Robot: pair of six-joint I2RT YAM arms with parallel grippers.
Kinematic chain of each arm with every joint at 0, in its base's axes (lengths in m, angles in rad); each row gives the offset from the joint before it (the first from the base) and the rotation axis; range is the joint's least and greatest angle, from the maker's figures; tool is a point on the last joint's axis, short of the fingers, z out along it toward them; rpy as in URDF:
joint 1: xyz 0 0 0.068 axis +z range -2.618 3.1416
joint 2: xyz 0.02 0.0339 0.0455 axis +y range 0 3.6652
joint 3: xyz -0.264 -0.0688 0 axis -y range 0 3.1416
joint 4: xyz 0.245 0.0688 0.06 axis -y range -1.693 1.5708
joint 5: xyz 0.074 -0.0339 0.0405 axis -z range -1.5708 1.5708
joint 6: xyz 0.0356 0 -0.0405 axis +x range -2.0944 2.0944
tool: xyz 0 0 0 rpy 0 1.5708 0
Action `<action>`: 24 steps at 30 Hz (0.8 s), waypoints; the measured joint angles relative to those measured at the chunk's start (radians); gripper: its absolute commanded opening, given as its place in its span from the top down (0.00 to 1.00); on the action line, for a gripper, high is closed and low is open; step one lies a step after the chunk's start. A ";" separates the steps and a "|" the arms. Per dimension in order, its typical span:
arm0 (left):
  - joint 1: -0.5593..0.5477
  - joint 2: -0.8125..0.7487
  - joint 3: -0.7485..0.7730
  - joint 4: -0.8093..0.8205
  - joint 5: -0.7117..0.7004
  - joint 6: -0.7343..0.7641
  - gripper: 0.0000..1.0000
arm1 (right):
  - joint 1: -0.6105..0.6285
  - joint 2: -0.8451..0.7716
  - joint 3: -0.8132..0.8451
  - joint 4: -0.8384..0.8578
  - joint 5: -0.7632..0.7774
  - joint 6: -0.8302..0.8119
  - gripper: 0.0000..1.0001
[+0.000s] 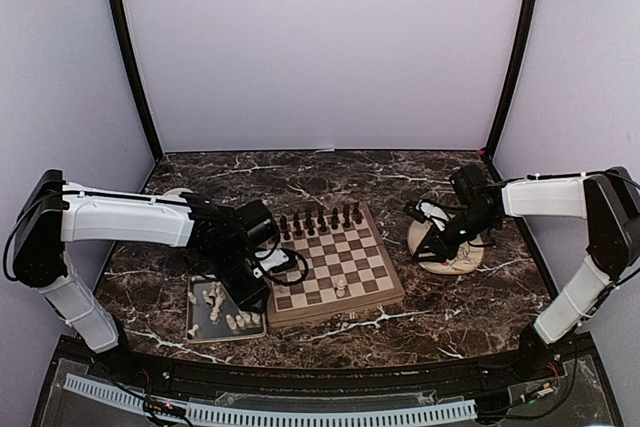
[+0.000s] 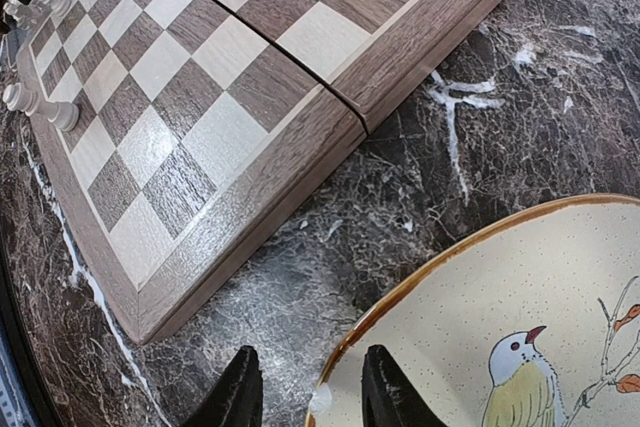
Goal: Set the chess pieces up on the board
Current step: Pick up the rook from the storage box.
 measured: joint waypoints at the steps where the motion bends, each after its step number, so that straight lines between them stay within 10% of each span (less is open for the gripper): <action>1: 0.001 0.008 0.004 -0.006 -0.006 0.009 0.68 | 0.000 0.000 0.000 0.000 0.000 0.000 0.65; 24: -0.010 0.082 0.031 -0.055 -0.003 0.087 0.82 | 0.000 0.000 0.000 0.000 0.001 -0.001 0.65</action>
